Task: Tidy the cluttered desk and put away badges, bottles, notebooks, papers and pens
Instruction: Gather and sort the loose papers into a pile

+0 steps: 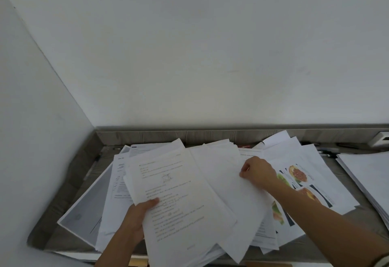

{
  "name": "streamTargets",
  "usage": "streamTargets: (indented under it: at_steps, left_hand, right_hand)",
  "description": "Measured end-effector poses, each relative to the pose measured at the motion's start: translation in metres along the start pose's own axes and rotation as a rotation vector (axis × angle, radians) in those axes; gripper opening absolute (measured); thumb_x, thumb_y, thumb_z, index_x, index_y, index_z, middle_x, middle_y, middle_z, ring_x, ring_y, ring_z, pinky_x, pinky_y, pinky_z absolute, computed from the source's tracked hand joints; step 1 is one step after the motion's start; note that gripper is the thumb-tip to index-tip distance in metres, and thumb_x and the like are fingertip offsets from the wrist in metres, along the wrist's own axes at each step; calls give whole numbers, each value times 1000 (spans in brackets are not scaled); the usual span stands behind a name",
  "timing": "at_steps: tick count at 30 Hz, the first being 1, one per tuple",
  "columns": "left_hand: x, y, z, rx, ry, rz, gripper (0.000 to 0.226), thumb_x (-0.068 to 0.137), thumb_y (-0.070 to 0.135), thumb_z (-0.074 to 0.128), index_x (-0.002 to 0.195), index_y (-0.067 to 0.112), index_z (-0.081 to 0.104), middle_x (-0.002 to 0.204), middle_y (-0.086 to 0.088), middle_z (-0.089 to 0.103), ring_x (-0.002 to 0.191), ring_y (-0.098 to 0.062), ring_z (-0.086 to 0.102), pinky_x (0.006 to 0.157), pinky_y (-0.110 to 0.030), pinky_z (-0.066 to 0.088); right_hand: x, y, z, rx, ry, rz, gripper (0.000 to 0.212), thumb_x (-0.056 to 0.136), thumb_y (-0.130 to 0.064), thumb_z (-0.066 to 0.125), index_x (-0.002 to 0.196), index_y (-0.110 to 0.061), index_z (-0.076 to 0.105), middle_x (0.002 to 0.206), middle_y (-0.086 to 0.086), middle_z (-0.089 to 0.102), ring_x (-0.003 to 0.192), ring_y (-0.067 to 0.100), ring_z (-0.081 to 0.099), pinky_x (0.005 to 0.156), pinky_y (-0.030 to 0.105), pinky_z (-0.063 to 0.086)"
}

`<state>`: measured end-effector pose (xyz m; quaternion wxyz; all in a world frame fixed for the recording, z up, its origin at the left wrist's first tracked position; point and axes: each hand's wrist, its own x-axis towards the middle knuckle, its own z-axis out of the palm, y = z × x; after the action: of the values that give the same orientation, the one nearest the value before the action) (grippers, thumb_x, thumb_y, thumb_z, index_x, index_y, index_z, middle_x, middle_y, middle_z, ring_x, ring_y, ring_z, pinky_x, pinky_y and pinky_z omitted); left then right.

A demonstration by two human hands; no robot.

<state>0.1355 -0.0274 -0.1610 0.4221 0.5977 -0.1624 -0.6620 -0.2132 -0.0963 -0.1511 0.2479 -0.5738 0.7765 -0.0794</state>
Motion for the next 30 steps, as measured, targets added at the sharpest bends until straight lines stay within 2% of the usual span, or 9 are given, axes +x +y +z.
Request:
streamTargets:
  at_steps: [3,6,9,12,14,18,21,24,30]
  left_hand:
    - [1,-1,-2,-24,-1,0,35,82,0,67,117,3,63,108,-24,70,103,-45,64,90,-62,49]
    - [3,-2,-5,-50,-7,-4,34,84,1,65,117,5,62,109,-23,70,103,-45,64,90,-60,50]
    - [5,-1,-9,-71,-29,-19,37,85,2,64,122,6,60,113,-23,68,107,-45,63,94,-63,46]
    - [8,0,-11,-65,-57,-17,39,85,2,64,123,5,60,115,-24,67,108,-45,62,96,-65,44]
    - [8,-1,-10,-47,-70,-18,39,84,2,64,123,5,59,115,-25,67,107,-46,62,95,-65,44]
    - [6,0,-9,-16,-68,-29,48,79,3,68,125,4,58,115,-26,66,106,-47,63,94,-65,45]
    - [6,2,-10,-9,-71,-41,51,76,3,69,126,3,57,116,-26,66,105,-48,63,93,-65,46]
    - [5,2,-10,2,-85,-50,51,77,3,68,127,3,57,116,-26,66,106,-48,63,94,-66,45]
    - [3,3,-10,18,-86,-49,47,79,1,67,125,4,58,115,-25,67,105,-47,63,93,-64,47]
  right_hand:
    - [-2,6,-6,14,149,-12,8,89,-26,67,83,-21,67,89,-1,70,80,16,62,75,30,51]
    - [-7,13,-6,102,305,-27,7,91,-25,65,90,-19,69,94,1,71,84,18,63,79,31,50]
    - [-16,13,9,182,168,-15,5,88,-24,69,89,-21,64,97,2,70,84,18,62,80,32,52]
    - [-29,9,25,79,-96,24,23,83,-37,73,98,-25,60,102,-2,64,89,15,61,83,32,53]
    - [-28,6,22,103,-54,14,43,83,-42,72,118,-23,55,113,0,63,100,18,61,86,30,48]
    - [-13,-1,6,614,5,219,83,78,-34,81,144,-15,35,127,10,57,113,31,58,95,44,51]
    - [-13,-6,0,798,-172,296,63,80,-23,80,131,-2,50,101,13,70,90,31,70,79,43,59]
    - [-24,-11,9,867,-367,240,42,83,-15,76,121,-4,62,102,11,73,87,27,72,76,39,60]
    - [-37,-18,-4,644,-102,22,16,94,-11,59,107,-4,65,92,7,68,72,13,63,62,24,52]
